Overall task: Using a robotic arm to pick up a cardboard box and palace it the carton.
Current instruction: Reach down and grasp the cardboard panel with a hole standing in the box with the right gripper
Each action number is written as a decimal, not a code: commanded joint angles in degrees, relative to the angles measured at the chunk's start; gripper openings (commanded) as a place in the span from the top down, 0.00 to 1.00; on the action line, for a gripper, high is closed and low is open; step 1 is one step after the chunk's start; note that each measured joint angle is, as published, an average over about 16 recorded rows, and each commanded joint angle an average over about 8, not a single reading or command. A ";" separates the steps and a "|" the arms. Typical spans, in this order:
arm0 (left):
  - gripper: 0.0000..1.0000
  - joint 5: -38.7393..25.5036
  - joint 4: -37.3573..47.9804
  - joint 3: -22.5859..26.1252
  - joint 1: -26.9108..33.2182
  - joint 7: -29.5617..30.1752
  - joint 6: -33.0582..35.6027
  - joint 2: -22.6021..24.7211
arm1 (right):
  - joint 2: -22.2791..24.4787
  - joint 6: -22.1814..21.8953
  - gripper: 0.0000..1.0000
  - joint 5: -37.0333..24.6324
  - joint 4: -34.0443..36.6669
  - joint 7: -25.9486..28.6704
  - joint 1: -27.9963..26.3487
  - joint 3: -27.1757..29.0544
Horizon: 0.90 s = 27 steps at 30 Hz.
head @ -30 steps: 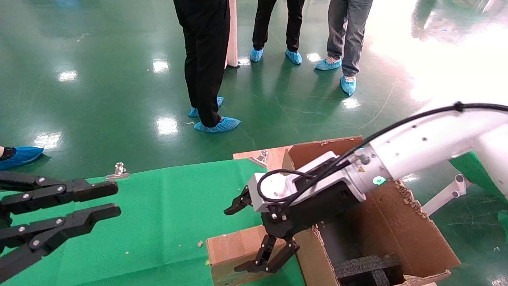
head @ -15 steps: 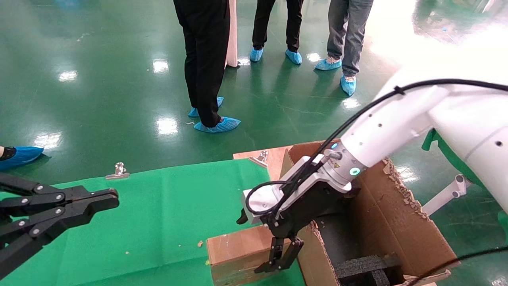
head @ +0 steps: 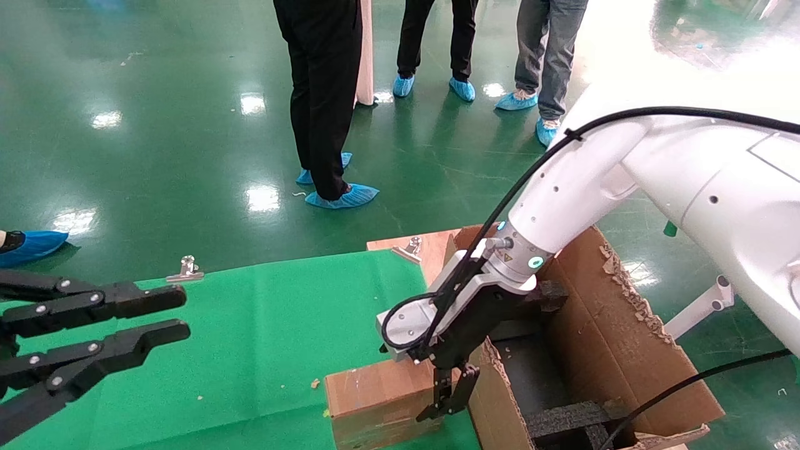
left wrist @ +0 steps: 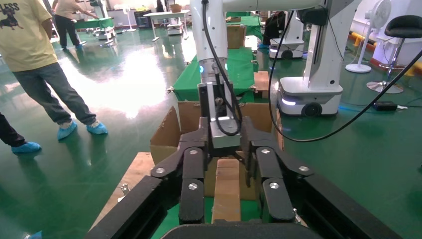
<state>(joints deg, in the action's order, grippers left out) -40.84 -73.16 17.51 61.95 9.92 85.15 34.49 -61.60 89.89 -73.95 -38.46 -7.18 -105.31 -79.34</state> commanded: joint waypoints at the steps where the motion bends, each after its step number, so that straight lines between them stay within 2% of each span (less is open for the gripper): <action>1: 0.00 0.00 0.00 0.00 0.00 0.00 -0.01 0.00 | -0.70 -0.34 0.20 -0.18 1.04 -1.20 -0.41 -0.85; 7: 0.00 0.01 0.01 0.00 0.00 -0.01 -0.01 0.00 | -0.71 -0.42 0.95 -0.24 1.07 -1.20 -0.48 -0.83; 8: 0.00 0.02 0.01 0.00 0.00 0.00 -0.01 0.00 | -0.67 -0.41 1.00 -0.24 1.00 -1.14 -0.44 -0.77; 27: 0.00 0.03 0.01 0.00 0.00 0.00 -0.01 0.00 | -0.24 -0.13 1.00 -0.24 0.29 -0.65 -0.04 -0.15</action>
<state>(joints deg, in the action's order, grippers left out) -40.81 -73.16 17.52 61.95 9.92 85.14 34.48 -61.85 89.75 -74.19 -38.16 -7.83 -105.36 -79.50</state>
